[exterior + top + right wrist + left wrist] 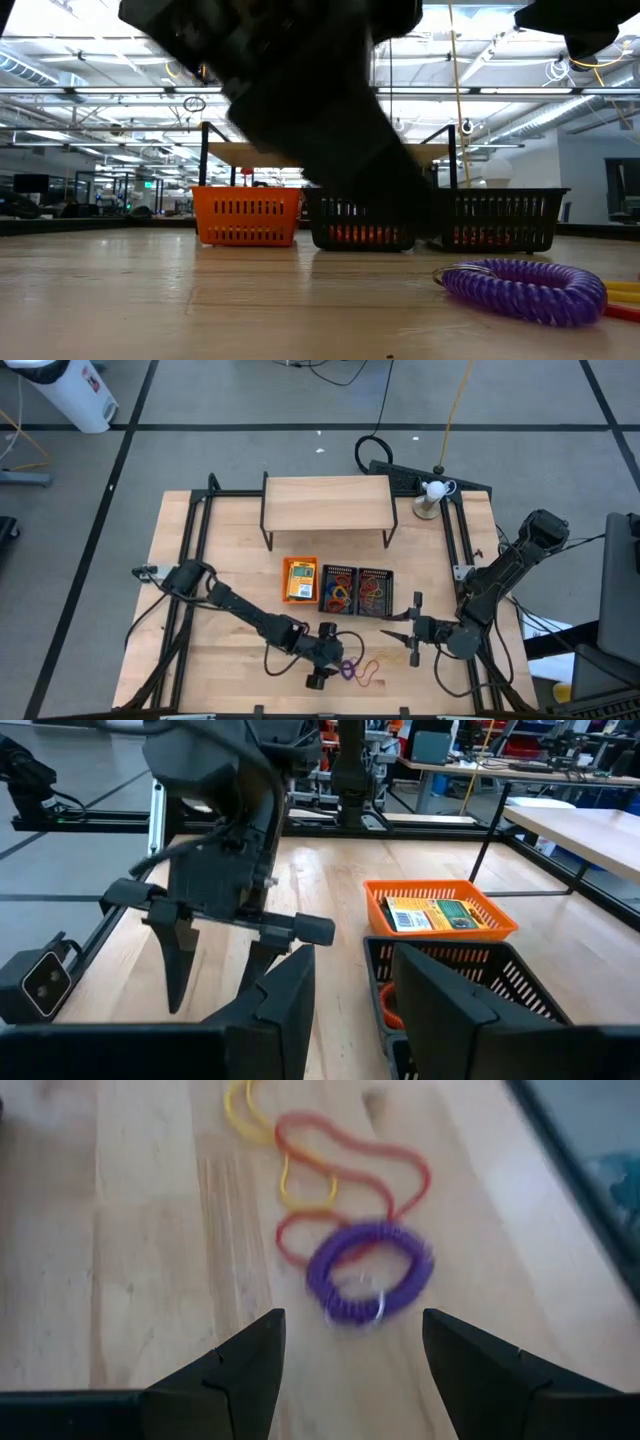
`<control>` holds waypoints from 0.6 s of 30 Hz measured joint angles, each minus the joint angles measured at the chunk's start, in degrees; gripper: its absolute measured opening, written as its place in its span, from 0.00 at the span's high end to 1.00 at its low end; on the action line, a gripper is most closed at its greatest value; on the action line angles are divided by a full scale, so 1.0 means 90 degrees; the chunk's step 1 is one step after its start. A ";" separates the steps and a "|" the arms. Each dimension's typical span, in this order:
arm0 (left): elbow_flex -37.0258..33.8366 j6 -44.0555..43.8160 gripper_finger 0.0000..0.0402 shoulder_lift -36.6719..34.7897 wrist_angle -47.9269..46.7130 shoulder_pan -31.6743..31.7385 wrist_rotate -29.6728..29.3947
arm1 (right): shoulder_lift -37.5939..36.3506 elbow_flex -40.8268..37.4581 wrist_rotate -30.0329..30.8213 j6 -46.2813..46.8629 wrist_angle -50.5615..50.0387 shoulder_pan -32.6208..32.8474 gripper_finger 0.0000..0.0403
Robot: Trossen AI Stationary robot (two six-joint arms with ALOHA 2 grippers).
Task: Pick & Place Office Desk Supplies
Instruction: Put the purple spring keychain into the left black bin
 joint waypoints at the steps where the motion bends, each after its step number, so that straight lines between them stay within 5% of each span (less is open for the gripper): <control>1: 0.0011 0.0004 0.41 0.0028 0.0095 0.0000 0.0002 | 0.0000 0.0000 0.0000 0.0000 -0.0002 -0.0001 0.69; 18: 0.0005 0.0007 0.41 0.0124 0.0293 0.0000 -0.0020 | 0.0000 0.0000 -0.0005 0.0000 -0.0007 -0.0005 0.69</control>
